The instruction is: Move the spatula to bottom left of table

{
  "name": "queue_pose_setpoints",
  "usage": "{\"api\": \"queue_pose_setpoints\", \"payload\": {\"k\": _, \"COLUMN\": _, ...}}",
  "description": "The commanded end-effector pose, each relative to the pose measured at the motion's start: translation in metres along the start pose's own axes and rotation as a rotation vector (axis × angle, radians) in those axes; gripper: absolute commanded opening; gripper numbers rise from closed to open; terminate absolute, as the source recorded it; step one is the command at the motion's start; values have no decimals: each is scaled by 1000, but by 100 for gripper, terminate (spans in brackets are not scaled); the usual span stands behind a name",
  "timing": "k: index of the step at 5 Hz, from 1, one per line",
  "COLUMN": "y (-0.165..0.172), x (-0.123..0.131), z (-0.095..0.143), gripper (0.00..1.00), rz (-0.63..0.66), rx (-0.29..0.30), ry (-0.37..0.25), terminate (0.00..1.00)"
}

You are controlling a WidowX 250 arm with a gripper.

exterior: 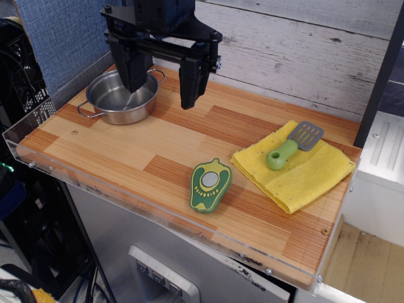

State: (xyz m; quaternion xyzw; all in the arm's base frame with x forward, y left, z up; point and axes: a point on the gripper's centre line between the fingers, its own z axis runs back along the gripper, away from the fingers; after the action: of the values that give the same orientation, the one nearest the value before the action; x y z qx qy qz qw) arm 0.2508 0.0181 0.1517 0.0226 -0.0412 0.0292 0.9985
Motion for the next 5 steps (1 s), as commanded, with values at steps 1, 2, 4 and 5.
{"api": "queue_pose_setpoints", "payload": {"k": 1, "y": 0, "x": 0, "z": 0, "gripper": 100, "rz": 0, "rx": 0, "ry": 0, "terminate": 0}}
{"api": "queue_pose_setpoints", "payload": {"k": 2, "y": -14, "x": 14, "z": -10, "gripper": 100, "rz": -25, "rx": 31, "ry": -26, "terminate": 0}}
{"api": "queue_pose_setpoints", "payload": {"k": 4, "y": -52, "x": 46, "z": -47, "gripper": 100, "rz": -128, "rx": 42, "ry": -34, "terminate": 0}}
{"api": "queue_pose_setpoints", "payload": {"k": 5, "y": -67, "x": 60, "z": -71, "gripper": 100, "rz": -160, "rx": 44, "ry": -12, "terminate": 0}}
